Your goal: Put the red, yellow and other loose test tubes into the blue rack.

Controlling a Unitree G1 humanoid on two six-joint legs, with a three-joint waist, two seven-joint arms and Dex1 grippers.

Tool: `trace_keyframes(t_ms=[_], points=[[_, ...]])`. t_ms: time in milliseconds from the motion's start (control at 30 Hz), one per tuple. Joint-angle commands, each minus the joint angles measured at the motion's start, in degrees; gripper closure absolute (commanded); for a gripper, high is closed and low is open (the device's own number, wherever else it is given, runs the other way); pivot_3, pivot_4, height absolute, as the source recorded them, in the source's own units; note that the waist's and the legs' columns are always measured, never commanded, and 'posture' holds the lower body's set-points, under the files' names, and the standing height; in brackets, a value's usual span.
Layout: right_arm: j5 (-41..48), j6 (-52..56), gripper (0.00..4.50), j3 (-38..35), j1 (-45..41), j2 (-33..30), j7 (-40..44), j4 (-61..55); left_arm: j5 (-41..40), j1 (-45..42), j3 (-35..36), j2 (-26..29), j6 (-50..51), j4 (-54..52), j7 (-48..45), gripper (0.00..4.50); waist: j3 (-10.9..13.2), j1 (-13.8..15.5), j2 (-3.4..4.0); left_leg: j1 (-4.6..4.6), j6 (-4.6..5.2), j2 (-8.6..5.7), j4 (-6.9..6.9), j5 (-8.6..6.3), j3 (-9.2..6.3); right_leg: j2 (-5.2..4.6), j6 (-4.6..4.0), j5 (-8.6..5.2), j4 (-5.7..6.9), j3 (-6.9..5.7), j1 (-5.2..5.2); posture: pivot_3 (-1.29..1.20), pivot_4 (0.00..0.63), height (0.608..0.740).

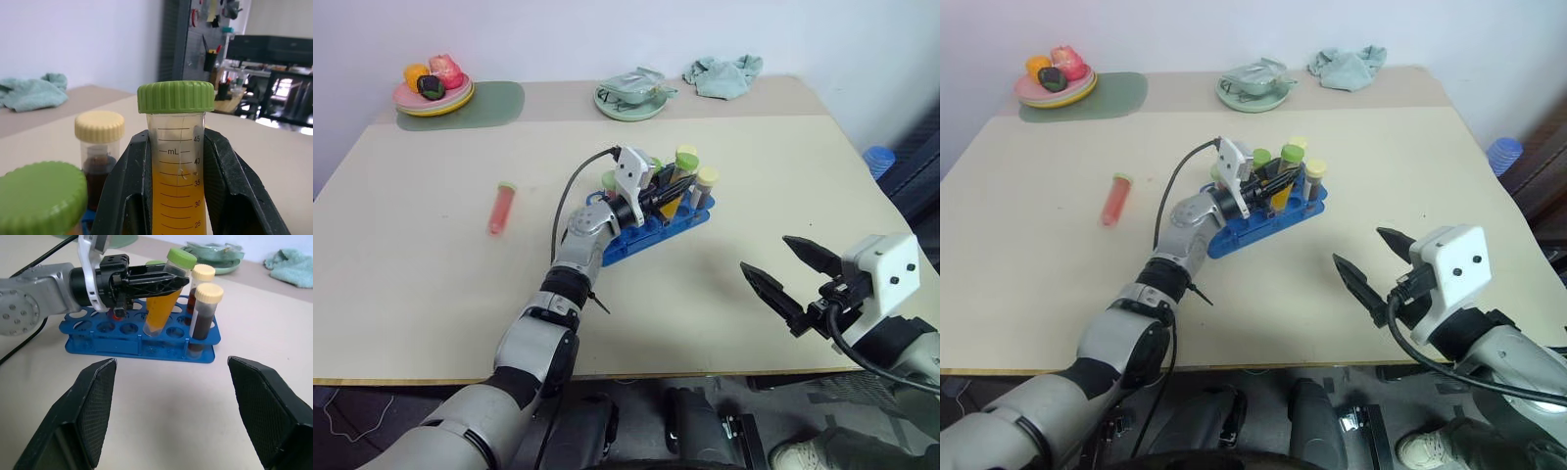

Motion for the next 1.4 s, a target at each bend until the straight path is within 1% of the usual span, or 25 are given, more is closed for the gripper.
trace_keyframes(t_ms=[33, 133, 200, 333, 400, 433, 467, 533, 600, 700, 767, 900, 967, 1033, 1100, 1167, 1267, 1300, 1333, 1400], points=[[1.0, -2.6, 0.79, -0.9, 0.9, -1.3, -1.1, -1.6, 2.9, -0.1, -0.7, -0.1, -4.3, 2.2, 2.0, 3.75, 0.0, 0.0, -0.01, 0.01, 0.0, 0.0, 0.0, 0.0, 0.0, 0.0, 0.0, 0.0, 0.0, 0.0, 0.01, 0.0, 0.15, 0.74], [0.7, -3.8, 0.79, -1.4, 2.5, -1.6, -1.0, -1.6, 4.3, 0.4, -0.7, -0.2, -6.8, 4.1, 3.4, 3.75, 0.0, 0.0, -0.03, 0.27, 0.02, 0.0, -0.02, -0.01, 0.0, 0.0, 0.01, 0.0, -0.03, 0.0, 0.3, 0.0, 0.15, 0.74], [0.3, -4.4, 0.79, -1.5, 3.4, -1.7, -0.9, -1.6, 4.7, 0.6, -0.5, -0.1, -8.5, 5.1, 3.7, 3.75, 0.0, -0.1, -0.01, 0.74, 0.13, 0.07, -0.13, -0.08, 0.0, 0.06, 0.04, -0.02, -0.27, -0.01, 0.86, 0.0, 0.15, 0.74], [-0.3, -5.5, 0.79, -1.3, 4.4, -1.8, -0.8, -1.6, 4.8, 1.1, 0.3, -0.3, -10.3, 6.8, 4.1, 3.75, -0.1, -0.1, -0.02, 0.79, 0.17, 0.13, -0.1, -0.11, 0.0, 0.15, 0.16, 0.05, -0.47, -0.01, 0.99, 0.0, 0.15, 0.74], [-0.5, -5.7, 0.79, -1.3, 4.7, -1.9, -0.7, -1.6, 3.5, 1.4, 0.9, -0.5, -9.5, 6.6, 2.5, 2.74, -0.1, -0.1, -0.02, 0.79, 0.17, 0.13, -0.1, -0.11, 0.0, 0.15, 0.16, 0.05, -0.48, -0.01, 0.99, 0.0, 0.15, 0.74], [-0.5, -5.9, 0.79, -1.4, 4.9, -1.9, -0.6, -1.6, 3.1, 1.6, 1.1, -0.7, -9.3, 6.3, 1.9, 2.42, -0.1, -0.1, -0.02, 0.78, 0.17, 0.13, -0.1, -0.11, 0.0, 0.15, 0.16, 0.06, -0.48, -0.02, 0.99, 0.0, 0.15, 0.74], [-0.5, -5.8, 0.79, -1.6, 5.0, -2.0, -0.4, -1.6, 2.7, 1.9, 1.3, -0.8, -9.2, 5.3, 2.0, 1.98, -0.2, -0.1, 0.0, 0.79, 0.17, 0.13, -0.1, -0.11, 0.0, 0.15, 0.16, 0.06, -0.49, -0.01, 0.99, 0.0, 0.15, 0.74], [-0.5, -5.7, 0.79, -1.9, 5.0, -2.1, -0.2, -1.6, 2.2, 2.2, 1.7, -0.9, -8.9, 3.7, 2.5, 0.9, -0.1, 0.0, -0.01, 0.76, 0.18, 0.14, -0.11, -0.11, 0.0, 0.16, 0.16, 0.05, -0.49, -0.01, 0.96, 0.0, 0.15, 0.74], [-0.3, -5.3, 0.79, -2.2, 4.6, -2.2, 0.0, -1.6, 1.9, 2.5, 1.9, -0.8, -8.4, 2.1, 2.7, 0.06, -0.1, 0.0, -0.02, 0.69, 0.2, 0.13, -0.1, -0.13, 0.0, 0.16, 0.17, 0.06, -0.53, -0.02, 0.92, 0.0, 0.15, 0.74], [-0.2, -4.2, 0.79, -1.9, 2.6, -2.4, 0.4, -1.1, 0.4, 3.7, 2.0, -0.5, -6.4, -3.3, 2.1, 0.06, -0.1, -0.1, -0.02, 0.67, 0.24, 0.13, -0.09, -0.15, 0.0, 0.15, 0.2, 0.08, -0.6, -0.02, 0.93, 0.0, 0.15, 0.74], [0.1, -3.7, 0.79, -0.9, 0.6, -2.9, 0.9, -0.4, -1.0, 4.9, 1.8, -0.2, -3.3, -10.2, 2.0, 0.06, -0.1, -0.1, -0.02, 0.67, 0.25, 0.14, -0.1, -0.16, 0.01, 0.15, 0.21, 0.08, -0.61, -0.01, 0.92, 0.0, 0.15, 0.74], [-0.1, -2.6, 0.79, 0.5, -2.7, -3.5, 2.8, 1.9, -8.1, 4.9, 3.4, 2.1, 10.1, -26.4, 2.6, 0.06, -0.1, 0.0, -0.04, 0.65, 0.25, 0.15, -0.1, -0.16, 0.0, 0.16, 0.21, 0.08, -0.64, -0.01, 0.92, 0.0, 0.15, 0.74], [-0.7, -2.3, 0.79, 2.1, -5.1, -3.7, 4.4, 3.7, -13.8, 1.6, 7.3, 4.3, 19.5, -31.5, 6.4, 0.06, -0.1, -0.1, -0.04, 0.64, 0.25, 0.15, -0.09, -0.16, 0.0, 0.16, 0.21, 0.08, -0.64, -0.01, 0.91, 0.0, 0.15, 0.74], [-1.7, -2.1, 0.79, 3.8, -7.2, -3.8, 6.2, 5.5, -18.0, -1.9, 11.2, 6.8, 26.2, -33.0, 10.3, 0.06, -0.1, -0.1, -0.05, 0.63, 0.25, 0.16, -0.07, -0.16, 0.0, 0.19, 0.2, 0.08, -0.63, -0.01, 0.9, 0.0, 0.15, 0.74], [-2.9, -2.0, 0.79, 6.0, -9.8, -3.7, 8.3, 7.6, -18.3, -5.2, 14.2, 10.2, 30.4, -31.3, 15.2, 0.06, -0.1, -0.1, -0.04, 0.65, 0.24, 0.17, -0.08, -0.16, 0.0, 0.21, 0.2, 0.08, -0.62, -0.02, 0.88, 0.0, 0.15, 0.74], [-4.3, -2.2, 0.79, 7.8, -11.9, -3.4, 10.7, 9.6, -19.1, -7.0, 16.8, 13.0, 33.3, -30.1, 18.0, 0.06, -0.1, -0.1, -0.03, 0.66, 0.24, 0.17, -0.1, -0.16, 0.01, 0.24, 0.2, 0.08, -0.64, -0.02, 0.89, 0.0, 0.15, 0.74], [-6.9, -2.8, 0.79, 10.3, -14.5, -3.0, 14.4, 12.6, -14.7, -7.7, 17.1, 18.5, 38.3, -27.1, 24.8, 0.06, -0.1, -0.1, -0.01, 0.67, 0.23, 0.17, -0.11, -0.16, 0.01, 0.35, 0.2, 0.08, -0.65, -0.03, 0.89, 0.0, 0.15, 0.74], [-7.8, -3.0, 0.79, 11.1, -15.4, -2.7, 15.6, 13.6, -12.0, -7.1, 16.3, 20.5, 40.8, -26.5, 28.2, 0.06, -0.1, 0.0, -0.05, 0.67, 0.23, 0.17, -0.12, -0.16, 0.01, 0.35, 0.2, 0.08, -0.66, -0.04, 0.88, 0.0, 0.15, 0.74], [-8.7, -3.3, 0.79, 12.1, -16.3, -2.4, 16.8, 14.6, -10.0, -6.5, 15.6, 22.3, 45.1, -26.3, 31.7, 0.06, -0.1, 0.0, -0.07, 0.66, 0.23, 0.17, -0.11, -0.16, -0.01, 0.37, 0.2, 0.08, -0.66, -0.04, 0.88, 0.0, 0.15, 0.74], [-10.0, -3.6, 0.79, 13.5, -17.7, -1.8, 18.8, 16.0, -8.9, -5.7, 15.9, 24.4, 52.5, -26.9, 36.1, 0.06, -0.1, -0.1, -0.07, 0.65, 0.23, 0.17, -0.11, -0.16, -0.01, 0.38, 0.21, 0.08, -0.68, -0.04, 0.88, 0.0, 0.15, 0.74]])
